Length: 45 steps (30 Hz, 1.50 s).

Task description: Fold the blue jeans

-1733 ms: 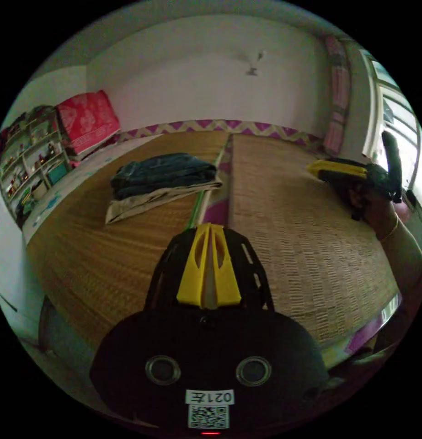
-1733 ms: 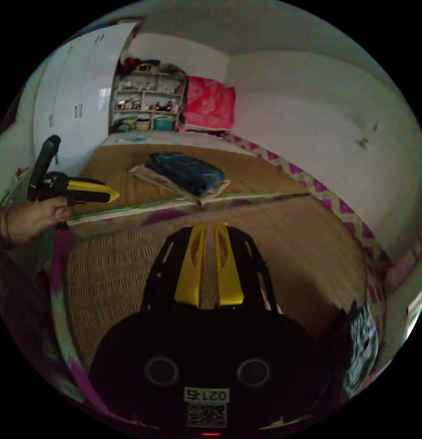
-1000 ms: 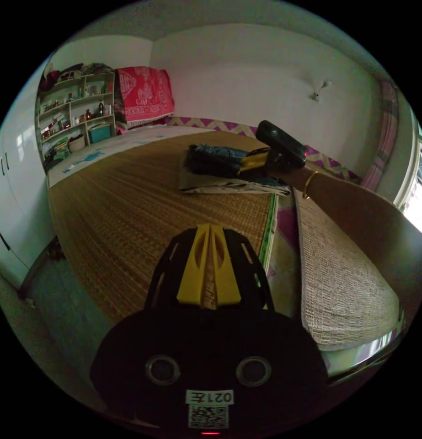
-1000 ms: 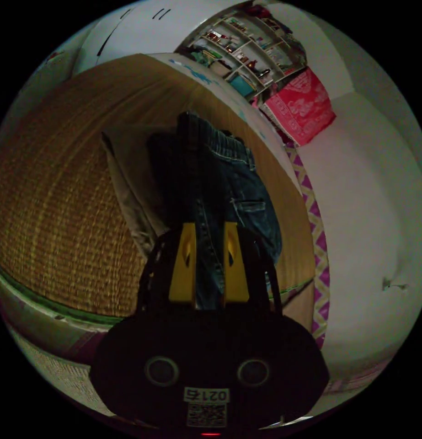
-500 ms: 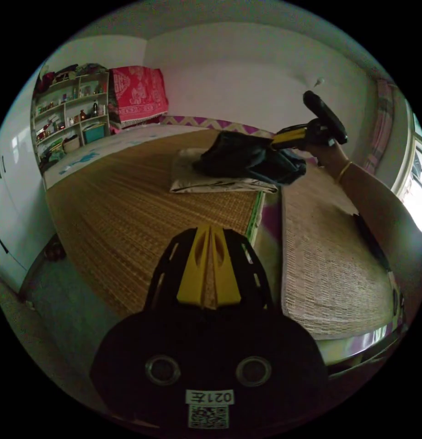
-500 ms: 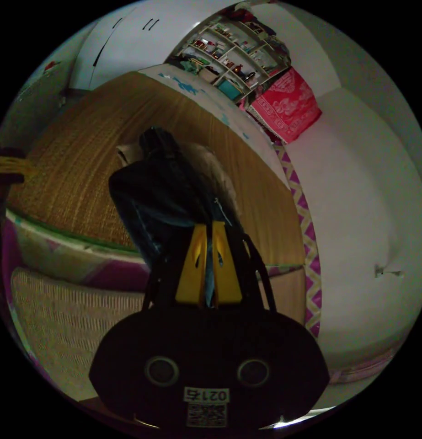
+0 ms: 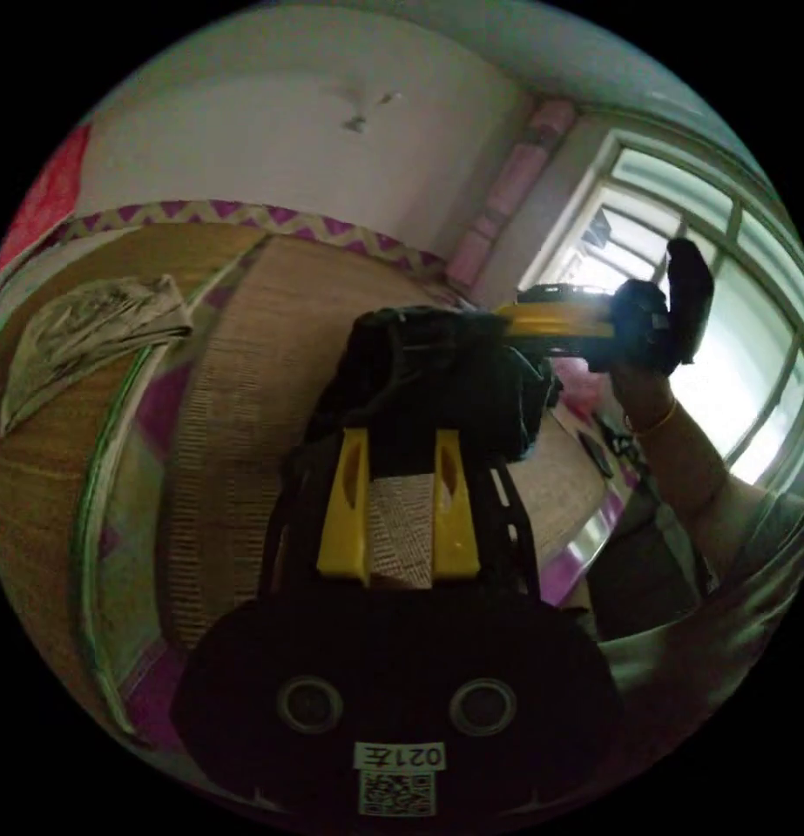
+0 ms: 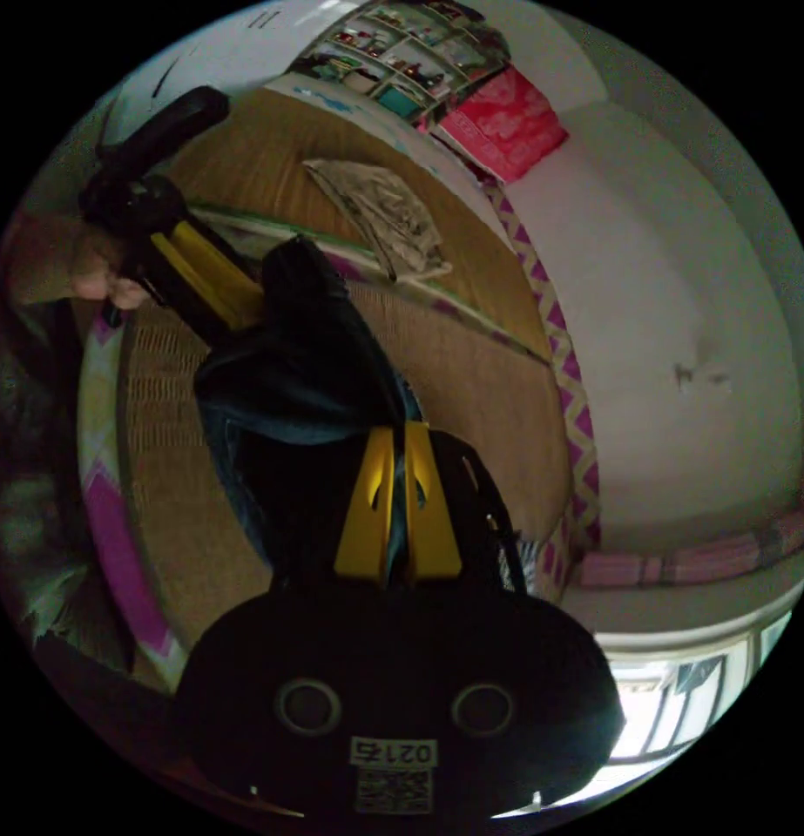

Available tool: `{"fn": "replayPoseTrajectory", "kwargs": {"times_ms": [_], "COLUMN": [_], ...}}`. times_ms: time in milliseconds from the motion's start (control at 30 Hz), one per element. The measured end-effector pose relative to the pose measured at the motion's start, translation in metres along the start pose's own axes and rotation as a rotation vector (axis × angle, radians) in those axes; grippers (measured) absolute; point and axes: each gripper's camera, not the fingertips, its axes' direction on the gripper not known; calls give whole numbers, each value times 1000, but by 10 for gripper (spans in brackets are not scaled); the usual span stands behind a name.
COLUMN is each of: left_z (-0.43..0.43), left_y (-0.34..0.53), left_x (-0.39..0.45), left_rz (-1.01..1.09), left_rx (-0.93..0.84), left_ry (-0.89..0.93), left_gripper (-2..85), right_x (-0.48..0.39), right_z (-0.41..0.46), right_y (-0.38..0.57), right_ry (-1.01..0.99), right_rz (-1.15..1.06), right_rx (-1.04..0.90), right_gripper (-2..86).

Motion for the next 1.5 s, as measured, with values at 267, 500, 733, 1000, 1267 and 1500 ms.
{"fn": "replayPoseTrajectory", "kwargs": {"times_ms": [267,500,733,1000,1267,1500], "left_z": [33,23,27,51,74,89], "left_y": [66,94,98,104,91,56], "left_x": [45,40,36,26,11,-20], "left_rz": [163,140,113,94,93,51], "left_rx": [-183,-177,-219,-248,-276,-302], "left_ry": [-70,-36,-20,71,37,44], "left_gripper": [-4,5,78,112,114,121], "right_x": [-84,-28,-5,105,191,412], "right_z": [-55,-128,-145,-171,-188,-273], "right_y": [107,120,32,41,44,189], "right_ry": [-128,-155,-130,-384,-204,-250], "right_rz": [66,391,187,284,342,786], "right_rx": [-56,125,164,198,165,423], "right_gripper": [5,59,91,115,57,51]}}
